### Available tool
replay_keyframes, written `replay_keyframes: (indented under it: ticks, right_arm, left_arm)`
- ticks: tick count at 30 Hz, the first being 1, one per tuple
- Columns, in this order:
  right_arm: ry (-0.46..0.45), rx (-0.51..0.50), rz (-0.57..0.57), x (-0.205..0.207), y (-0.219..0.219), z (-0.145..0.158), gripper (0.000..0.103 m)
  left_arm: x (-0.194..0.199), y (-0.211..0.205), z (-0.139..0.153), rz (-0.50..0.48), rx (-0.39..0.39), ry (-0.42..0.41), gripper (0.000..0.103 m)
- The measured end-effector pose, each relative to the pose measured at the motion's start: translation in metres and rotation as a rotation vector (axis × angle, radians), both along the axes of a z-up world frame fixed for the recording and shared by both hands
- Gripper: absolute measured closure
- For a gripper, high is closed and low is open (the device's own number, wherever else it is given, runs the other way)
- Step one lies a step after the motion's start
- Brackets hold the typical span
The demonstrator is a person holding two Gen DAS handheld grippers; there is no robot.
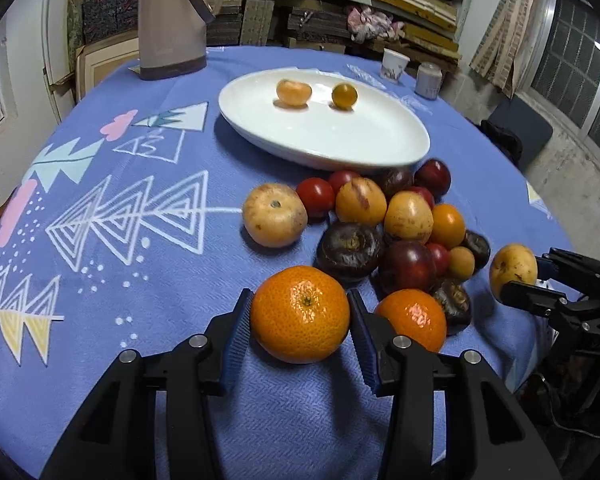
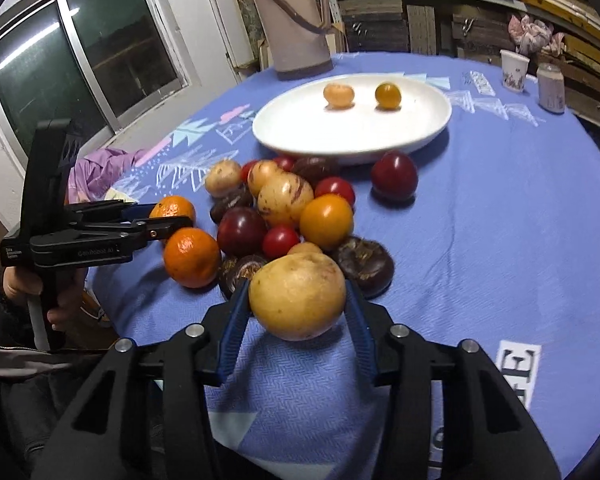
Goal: Organize fruits
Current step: 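Grasp an orange tangerine with the left tool while the right tool grasps a large pale yellow fruit, then lift both held fruits and carry them over the white plate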
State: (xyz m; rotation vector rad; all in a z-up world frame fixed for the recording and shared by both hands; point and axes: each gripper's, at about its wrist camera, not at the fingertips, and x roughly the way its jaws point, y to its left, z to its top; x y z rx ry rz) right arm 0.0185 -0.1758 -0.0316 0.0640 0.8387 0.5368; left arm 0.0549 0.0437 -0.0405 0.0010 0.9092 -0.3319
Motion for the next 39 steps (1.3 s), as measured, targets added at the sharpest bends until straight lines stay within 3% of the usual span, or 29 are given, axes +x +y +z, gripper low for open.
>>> replay_keyframes:
  ticks: [13, 22, 29, 34, 39]
  right_arm:
    - [-0.105, 0.003, -0.034, -0.001, -0.021, 0.038, 0.057]
    - [-0.197, 0.006, -0.022, 0.029, -0.019, 0.07, 0.057]
    - [-0.212, -0.008, -0.021, 0.079, -0.015, 0.081, 0.057]
    - [-0.19, -0.047, -0.037, 0.127, -0.007, 0.075, 0.057]
    - [-0.134, -0.102, -0.04, 0.183, 0.005, 0.051, 0.057]
  left_arm:
    - [0.002, 0.009, 0.038, 0.011, -0.009, -0.086, 0.056]
    - [0.033, -0.001, 0.059, -0.019, 0.012, -0.131, 0.056]
    - [0.088, -0.019, 0.072, -0.055, 0.009, -0.163, 0.056]
    - [0.125, -0.033, 0.066, -0.042, 0.078, -0.197, 0.056]
    - [0.165, -0.037, 0.044, -0.054, 0.072, -0.129, 0.055]
